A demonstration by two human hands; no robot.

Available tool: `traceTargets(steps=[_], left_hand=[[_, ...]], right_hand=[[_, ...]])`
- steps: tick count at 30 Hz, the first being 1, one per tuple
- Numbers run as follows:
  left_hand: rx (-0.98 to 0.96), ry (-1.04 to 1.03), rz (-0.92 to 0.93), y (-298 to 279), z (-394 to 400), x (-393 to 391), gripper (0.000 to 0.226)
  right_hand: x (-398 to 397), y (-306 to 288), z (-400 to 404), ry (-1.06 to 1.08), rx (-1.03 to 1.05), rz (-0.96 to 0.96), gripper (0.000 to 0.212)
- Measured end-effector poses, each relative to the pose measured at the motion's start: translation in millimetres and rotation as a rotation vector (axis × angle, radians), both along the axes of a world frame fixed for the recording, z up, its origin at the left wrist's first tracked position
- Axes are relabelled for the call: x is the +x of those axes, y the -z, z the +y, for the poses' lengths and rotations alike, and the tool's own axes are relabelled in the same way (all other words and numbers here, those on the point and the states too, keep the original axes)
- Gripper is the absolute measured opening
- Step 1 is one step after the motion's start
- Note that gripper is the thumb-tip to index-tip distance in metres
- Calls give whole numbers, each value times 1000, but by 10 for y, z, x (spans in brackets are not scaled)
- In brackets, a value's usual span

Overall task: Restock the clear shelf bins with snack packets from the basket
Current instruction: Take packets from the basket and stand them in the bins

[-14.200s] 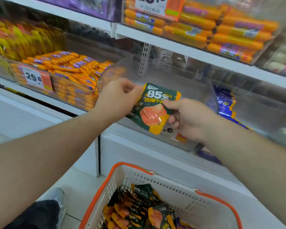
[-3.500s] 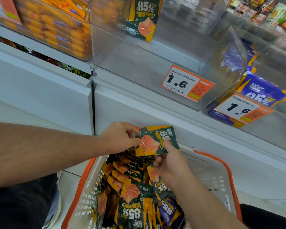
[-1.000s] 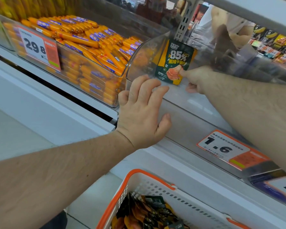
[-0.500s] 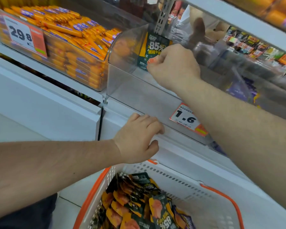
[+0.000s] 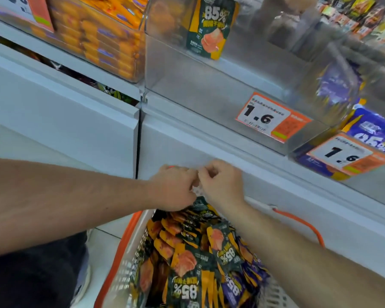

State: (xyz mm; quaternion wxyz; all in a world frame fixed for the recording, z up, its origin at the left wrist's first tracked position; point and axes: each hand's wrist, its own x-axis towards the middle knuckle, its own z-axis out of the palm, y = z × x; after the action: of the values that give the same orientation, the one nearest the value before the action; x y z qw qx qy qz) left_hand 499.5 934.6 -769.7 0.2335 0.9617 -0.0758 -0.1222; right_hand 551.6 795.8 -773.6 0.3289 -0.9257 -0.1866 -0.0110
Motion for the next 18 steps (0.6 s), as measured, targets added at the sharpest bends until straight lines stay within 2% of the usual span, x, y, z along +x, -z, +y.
traceTargets(steps=[2, 4, 5, 7, 8, 9, 13, 16, 18], left_hand=[[47, 46, 78, 53, -1, -46, 23], [69, 86, 174, 87, 3, -83, 20], [82, 108, 218, 90, 1, -95, 19], [104, 142, 250, 96, -3, -93, 20], [118, 159, 255, 91, -10, -91, 21], [129, 166, 262, 85, -16, -96, 23], [132, 186, 320, 127, -21, -93, 25], [132, 195, 342, 142, -29, -66, 27], [124, 207, 347, 148, -49, -53, 28]], right_hand=[[-46, 416, -237, -29, -314, 282, 28], [-141, 788, -455, 32, -530, 526, 20], [-195, 951, -557, 92, -608, 601, 28], [-321, 1222, -741, 178, -679, 722, 58], [-376, 1334, -803, 211, -682, 775, 65], [-423, 1417, -851, 223, -702, 801, 62], [-510, 1451, -914, 125, -808, 641, 31], [-478, 1244, -886, 67, -814, 530, 19], [-412, 1076, -862, 37, -848, 381, 18]])
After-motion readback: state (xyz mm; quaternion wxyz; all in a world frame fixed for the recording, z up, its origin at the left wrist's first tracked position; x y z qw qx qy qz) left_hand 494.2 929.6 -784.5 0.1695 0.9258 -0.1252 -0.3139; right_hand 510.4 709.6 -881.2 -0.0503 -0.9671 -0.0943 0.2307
